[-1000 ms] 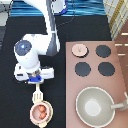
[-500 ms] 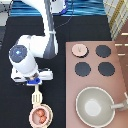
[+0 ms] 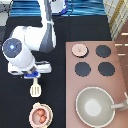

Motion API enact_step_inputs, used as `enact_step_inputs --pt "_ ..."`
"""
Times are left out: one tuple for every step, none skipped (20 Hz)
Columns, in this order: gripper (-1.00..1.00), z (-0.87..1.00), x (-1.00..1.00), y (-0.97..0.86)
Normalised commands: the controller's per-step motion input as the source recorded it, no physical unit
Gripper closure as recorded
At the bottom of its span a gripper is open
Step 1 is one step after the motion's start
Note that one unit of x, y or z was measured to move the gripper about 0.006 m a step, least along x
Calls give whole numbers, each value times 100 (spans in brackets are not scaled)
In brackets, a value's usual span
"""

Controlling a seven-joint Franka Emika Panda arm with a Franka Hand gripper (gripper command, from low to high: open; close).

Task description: Take the lid off the pot, put the pot on the plate, and use the tool to push the pot to the front of the table.

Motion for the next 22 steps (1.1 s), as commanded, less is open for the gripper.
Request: enact_step_inputs --pt "100 0 -100 36" --pt "100 0 -100 51" --pt "100 -5 -95 61" --pt "100 -18 -84 74" --pt "100 -27 -79 80" --pt "100 -33 -75 85" --pt "100 -37 -73 86" --pt "100 -45 -69 88" --pt "100 -51 -64 91" --pt "100 -58 -58 91" --pt "100 -64 -52 90" --pt "100 -73 -46 85" --pt "100 -81 -45 81" --pt "100 -90 -54 72" --pt "100 -90 -68 57" --pt "100 -81 -79 43" --pt "100 -65 -92 20" --pt "100 -61 -100 0" --pt "100 -52 -100 -12" --pt "100 -41 -100 -14" --pt "100 -33 -96 -14" --pt "100 -8 -92 -4"
